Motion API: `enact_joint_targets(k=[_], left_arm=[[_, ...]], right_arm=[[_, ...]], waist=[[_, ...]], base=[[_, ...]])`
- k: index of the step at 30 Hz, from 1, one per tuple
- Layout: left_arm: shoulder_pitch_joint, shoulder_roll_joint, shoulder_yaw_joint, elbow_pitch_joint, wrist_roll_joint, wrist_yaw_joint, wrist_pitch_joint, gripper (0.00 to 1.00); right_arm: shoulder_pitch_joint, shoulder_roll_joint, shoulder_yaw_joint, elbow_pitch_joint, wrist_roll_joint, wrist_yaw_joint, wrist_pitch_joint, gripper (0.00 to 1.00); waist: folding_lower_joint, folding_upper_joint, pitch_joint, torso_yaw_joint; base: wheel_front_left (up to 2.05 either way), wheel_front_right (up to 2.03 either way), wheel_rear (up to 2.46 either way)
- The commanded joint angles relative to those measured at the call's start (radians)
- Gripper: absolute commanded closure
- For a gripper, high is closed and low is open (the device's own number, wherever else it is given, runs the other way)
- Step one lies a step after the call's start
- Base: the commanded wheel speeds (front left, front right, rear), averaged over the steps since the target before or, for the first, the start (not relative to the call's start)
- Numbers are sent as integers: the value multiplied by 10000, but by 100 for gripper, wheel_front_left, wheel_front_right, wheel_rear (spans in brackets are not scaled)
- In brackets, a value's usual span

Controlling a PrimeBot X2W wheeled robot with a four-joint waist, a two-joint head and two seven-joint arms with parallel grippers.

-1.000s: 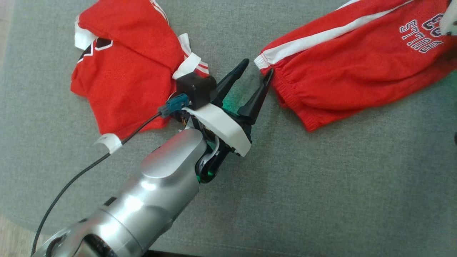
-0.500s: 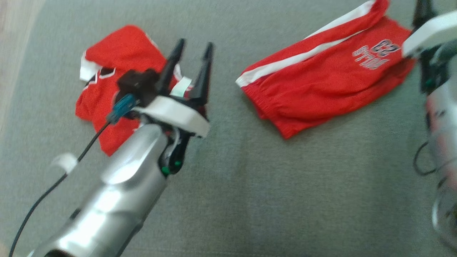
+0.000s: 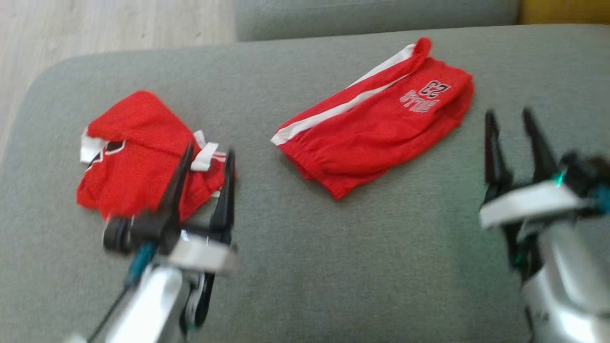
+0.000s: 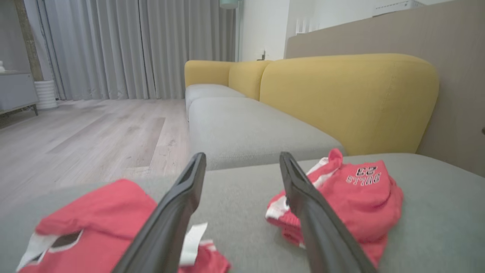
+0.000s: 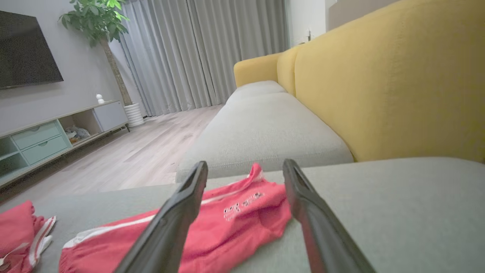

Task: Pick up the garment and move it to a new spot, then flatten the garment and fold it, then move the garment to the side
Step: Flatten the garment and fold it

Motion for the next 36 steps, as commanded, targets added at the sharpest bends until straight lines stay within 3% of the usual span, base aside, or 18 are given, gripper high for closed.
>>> enact_joint_targets(k=[1,6,11,21,30,36], left_arm=[[147,136,630,-368,90,47,-92,0],[1329,-248,1343,-515,547,-286,-92,0],[1609,-556,1712,-490,923,-653,-93,0],[1036,-1129,2125,-378,1667,-1469,-93,0],[329,-1537,2071,-126,2039,-2004,-93,0],[55,-1691,1979,-52,2127,-2186,-93,0]], right_arm=[[145,190,185,-576,-94,-9,-105,0],[1370,578,155,-1190,-518,-9,-106,0],[1569,717,114,-1408,-762,-9,15,0],[46,220,-583,-1617,-1412,-9,1332,0],[-2839,-318,-2229,709,-1713,-9,3711,0],[-4331,-1081,-3003,2660,-2686,-9,4538,0]], waist=[[2,-1,-144,-155],[2,-1,-200,-246],[2,-1,-188,-204],[2,-1,852,422],[2,-1,1942,1520],[2,-1,2527,2175]], base=[[0,0,0],[0,0,0],[0,0,0],[0,0,0],[0,0,0],[0,0,0]])
